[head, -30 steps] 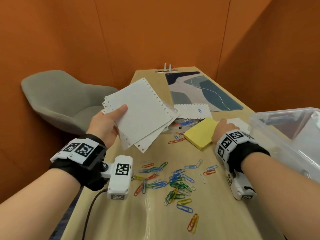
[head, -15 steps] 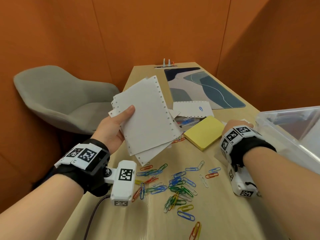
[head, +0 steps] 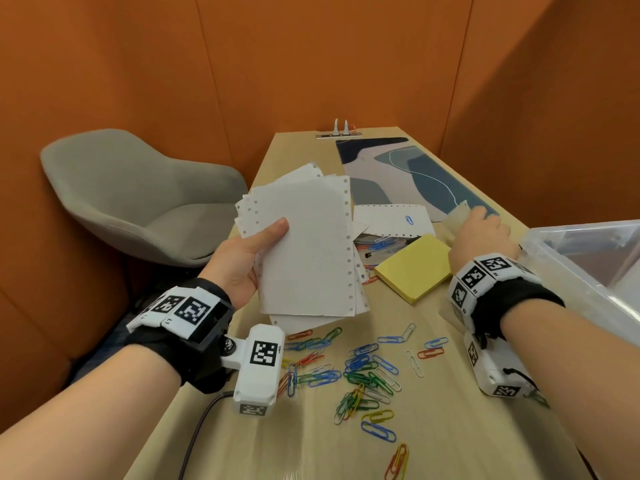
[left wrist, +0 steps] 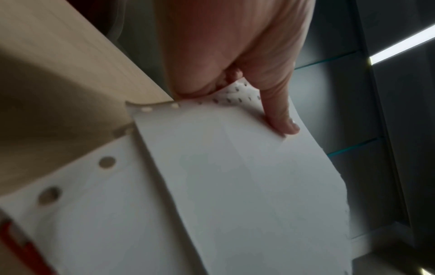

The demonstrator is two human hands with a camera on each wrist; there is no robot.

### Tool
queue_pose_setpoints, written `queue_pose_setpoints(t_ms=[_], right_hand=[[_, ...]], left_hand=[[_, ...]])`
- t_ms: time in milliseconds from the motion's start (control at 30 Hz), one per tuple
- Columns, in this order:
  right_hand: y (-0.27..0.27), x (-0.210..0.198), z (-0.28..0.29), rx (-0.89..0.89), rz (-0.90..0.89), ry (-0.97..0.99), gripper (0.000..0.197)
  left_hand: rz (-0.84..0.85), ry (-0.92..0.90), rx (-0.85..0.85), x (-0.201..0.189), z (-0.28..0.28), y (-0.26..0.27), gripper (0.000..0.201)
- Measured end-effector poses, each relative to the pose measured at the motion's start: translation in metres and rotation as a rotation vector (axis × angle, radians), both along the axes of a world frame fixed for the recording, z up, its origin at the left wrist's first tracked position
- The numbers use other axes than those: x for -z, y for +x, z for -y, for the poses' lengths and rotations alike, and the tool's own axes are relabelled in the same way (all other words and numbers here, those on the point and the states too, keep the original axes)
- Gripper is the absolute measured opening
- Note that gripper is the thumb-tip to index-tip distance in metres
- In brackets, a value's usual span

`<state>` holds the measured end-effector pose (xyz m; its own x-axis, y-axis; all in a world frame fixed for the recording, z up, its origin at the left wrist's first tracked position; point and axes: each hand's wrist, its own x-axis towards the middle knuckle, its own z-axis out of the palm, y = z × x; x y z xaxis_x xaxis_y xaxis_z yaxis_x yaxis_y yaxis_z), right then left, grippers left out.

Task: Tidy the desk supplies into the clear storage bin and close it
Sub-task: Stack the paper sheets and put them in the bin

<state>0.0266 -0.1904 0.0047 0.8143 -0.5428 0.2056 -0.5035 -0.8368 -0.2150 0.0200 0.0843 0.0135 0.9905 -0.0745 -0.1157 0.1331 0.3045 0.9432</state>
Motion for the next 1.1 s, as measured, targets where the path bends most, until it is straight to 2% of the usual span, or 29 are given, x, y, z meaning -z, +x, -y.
queue_pose_setpoints(t_ms=[133,200,267,333,467,567,633,667,733,800,933,1100], right_hand=[[-0.004,-0.022,-0.016,-0.132,0.112,-0.121,0.041],[-0.006,-0.046,-0.023,-0.207,0.19,-0.089,0.04],[-0.01,-0.075,-0.032,-0.305,0.303,0.14,0.037],[-0.008,-0.094,-0.04,-0.42,0.347,0.429,0.034],[-0.006,-0.096,-0.057,-0.617,0.23,0.9,0.023],[0.004,-0.077,-0.059,-0.621,0.272,1.098,0.009],[0.013,-0.061,-0.055,-0.53,0.318,1.058,0.016],[0.018,-0.052,-0.052,-0.484,0.319,0.95,0.018],[0.028,-0.037,-0.047,-0.427,0.265,0.674,0.02],[0.035,-0.025,-0.047,-0.445,0.172,0.508,0.022],[0.054,-0.007,-0.052,-0.469,-0.012,0.399,0.033],[0.074,0.014,-0.058,-0.507,-0.137,0.4,0.055]], left_hand=[[-0.006,-0.007,0.027,-0.002,0.012,0.001,0.043],[-0.023,-0.023,0.036,-0.005,0.02,0.002,0.036],[-0.03,-0.053,0.033,-0.009,0.028,0.004,0.02],[-0.018,-0.07,0.037,-0.013,0.036,0.006,0.014],[0.023,-0.013,0.058,-0.018,0.045,0.005,0.021],[0.044,0.007,0.0,-0.018,0.039,0.006,0.03],[0.048,-0.035,-0.091,-0.017,0.028,0.009,0.039],[0.042,-0.066,-0.147,-0.017,0.021,0.011,0.041],[0.027,-0.108,-0.236,-0.018,0.006,0.015,0.035],[0.014,-0.106,-0.282,-0.02,-0.007,0.02,0.024],[-0.004,-0.106,-0.293,-0.019,-0.021,0.03,0.016],[-0.031,-0.099,-0.294,-0.012,-0.024,0.044,0.04]])
